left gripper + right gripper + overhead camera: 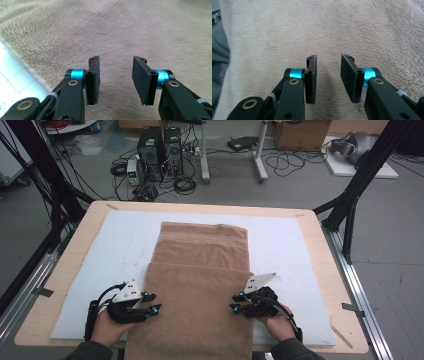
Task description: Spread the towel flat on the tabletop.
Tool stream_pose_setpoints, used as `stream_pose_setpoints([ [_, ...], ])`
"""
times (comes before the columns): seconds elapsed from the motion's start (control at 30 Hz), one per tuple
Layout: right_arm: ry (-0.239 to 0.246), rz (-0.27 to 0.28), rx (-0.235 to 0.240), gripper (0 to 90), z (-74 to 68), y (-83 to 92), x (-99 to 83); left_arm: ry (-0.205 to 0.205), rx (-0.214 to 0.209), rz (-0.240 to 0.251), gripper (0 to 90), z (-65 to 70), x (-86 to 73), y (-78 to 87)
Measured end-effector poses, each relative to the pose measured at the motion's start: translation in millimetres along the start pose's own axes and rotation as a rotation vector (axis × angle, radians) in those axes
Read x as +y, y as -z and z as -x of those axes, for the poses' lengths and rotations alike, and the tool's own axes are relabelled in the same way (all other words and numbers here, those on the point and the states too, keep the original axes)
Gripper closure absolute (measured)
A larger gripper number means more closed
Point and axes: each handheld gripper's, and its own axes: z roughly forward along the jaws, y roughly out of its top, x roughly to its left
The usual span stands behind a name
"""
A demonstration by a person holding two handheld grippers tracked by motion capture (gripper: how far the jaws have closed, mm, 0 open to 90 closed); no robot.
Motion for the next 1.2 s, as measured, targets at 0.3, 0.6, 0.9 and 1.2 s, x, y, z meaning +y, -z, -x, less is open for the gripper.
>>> stream_pose_setpoints([
  [0.3, 0.005, -0.014, -0.013, 81.2, 2.0, -8.7, -4.9, 0.007, -0.006, -0.015, 77.5, -4.3, -4.6, -4.5],
  [0.6, 0.023, -0.024, -0.011, 86.1, -2.4, -7.5, -2.7, 0.01, -0.013, -0.01, 85.5, -0.4, -5.3, -0.2],
  [0.9, 0.036, -0.001, 0.016, 86.2, -20.3, 1.1, -6.4, -0.008, -0.016, 0.028, 85.6, 16.7, -12.4, 16.4],
  [1.2, 0.067, 0.009, 0.06, 86.2, -52.7, 10.0, -14.5, -0.031, -0.031, 0.028, 85.6, 42.3, -29.1, 40.0],
])
